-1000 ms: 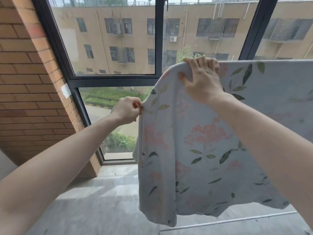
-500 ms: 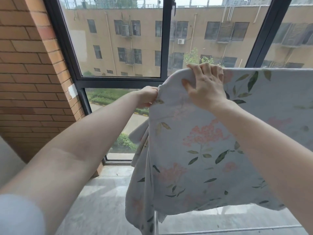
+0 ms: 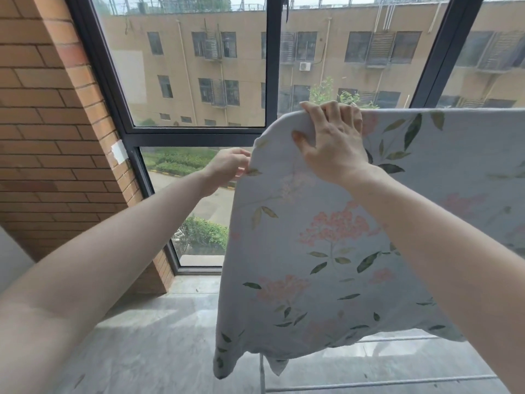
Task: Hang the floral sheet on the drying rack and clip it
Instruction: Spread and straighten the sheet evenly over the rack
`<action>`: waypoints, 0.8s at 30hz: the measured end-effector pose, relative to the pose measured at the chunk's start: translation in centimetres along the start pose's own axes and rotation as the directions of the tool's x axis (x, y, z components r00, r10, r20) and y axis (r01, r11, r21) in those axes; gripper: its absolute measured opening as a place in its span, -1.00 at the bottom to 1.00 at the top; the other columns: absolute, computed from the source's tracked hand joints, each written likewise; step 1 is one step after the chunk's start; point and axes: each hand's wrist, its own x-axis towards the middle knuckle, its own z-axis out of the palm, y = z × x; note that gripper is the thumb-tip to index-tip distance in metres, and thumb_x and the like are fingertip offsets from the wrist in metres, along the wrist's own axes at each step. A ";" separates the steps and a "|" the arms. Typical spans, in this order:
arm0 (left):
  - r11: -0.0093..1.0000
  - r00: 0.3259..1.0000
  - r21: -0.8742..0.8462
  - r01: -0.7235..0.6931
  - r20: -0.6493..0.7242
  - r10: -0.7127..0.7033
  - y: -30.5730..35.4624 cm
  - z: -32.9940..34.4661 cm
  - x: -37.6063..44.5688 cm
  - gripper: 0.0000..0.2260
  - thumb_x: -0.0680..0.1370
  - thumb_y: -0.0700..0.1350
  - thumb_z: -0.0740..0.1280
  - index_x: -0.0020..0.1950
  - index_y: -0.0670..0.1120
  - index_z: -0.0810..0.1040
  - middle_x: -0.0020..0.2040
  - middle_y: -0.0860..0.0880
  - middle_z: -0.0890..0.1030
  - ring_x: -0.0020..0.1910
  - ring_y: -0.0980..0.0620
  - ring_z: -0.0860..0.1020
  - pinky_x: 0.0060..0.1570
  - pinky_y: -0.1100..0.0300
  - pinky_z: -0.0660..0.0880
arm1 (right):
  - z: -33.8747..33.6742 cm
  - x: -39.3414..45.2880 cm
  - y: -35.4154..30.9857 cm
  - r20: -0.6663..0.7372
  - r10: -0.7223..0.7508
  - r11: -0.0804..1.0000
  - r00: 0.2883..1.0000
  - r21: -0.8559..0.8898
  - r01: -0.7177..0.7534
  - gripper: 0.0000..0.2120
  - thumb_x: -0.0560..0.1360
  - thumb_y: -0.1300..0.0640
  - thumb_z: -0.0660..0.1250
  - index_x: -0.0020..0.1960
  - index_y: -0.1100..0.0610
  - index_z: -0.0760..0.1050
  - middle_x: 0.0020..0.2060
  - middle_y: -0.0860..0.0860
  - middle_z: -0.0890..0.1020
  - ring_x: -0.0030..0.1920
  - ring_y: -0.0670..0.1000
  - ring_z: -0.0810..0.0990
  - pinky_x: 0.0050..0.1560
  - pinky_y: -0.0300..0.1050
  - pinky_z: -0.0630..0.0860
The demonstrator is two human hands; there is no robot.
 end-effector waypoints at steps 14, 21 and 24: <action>0.865 0.984 0.490 -0.110 -0.072 0.166 -0.5 2.2 -5.2 -0.75 0.68 -0.17 0.22 0.30 -0.03 0.58 0.16 -0.06 0.65 0.14 -0.12 0.59 0.16 0.04 0.53 | 0.5 -0.5 0.2 -0.002 -0.045 0.999 0.999 0.010 0.045 -0.29 0.55 -0.04 0.33 0.63 -0.01 0.14 0.45 0.05 0.31 0.56 0.16 0.14 0.63 0.19 -0.19; 0.837 0.972 0.538 -0.099 -0.129 0.197 -1.7 3.3 -6.2 -0.66 0.63 -0.16 0.25 0.41 -0.04 0.42 0.26 -0.07 0.55 0.24 -0.16 0.51 0.21 0.00 0.44 | 2.8 -10.1 1.4 -0.022 0.079 0.957 0.997 0.281 -0.070 -0.23 0.56 0.13 0.36 0.67 0.00 0.06 0.66 -0.02 0.03 0.65 0.07 -0.03 0.61 0.04 0.03; 0.811 0.943 0.560 -0.169 -0.149 0.298 -3.6 4.0 -7.8 -0.38 0.58 -0.17 0.32 0.62 -0.06 0.19 0.52 -0.09 0.36 0.51 -0.12 0.32 0.52 -0.05 0.26 | 4.7 -15.9 2.7 0.154 0.154 0.905 0.976 0.374 -0.202 -0.27 0.61 0.15 0.33 0.66 -0.08 0.05 0.65 -0.12 0.06 0.64 0.00 0.02 0.59 0.01 0.14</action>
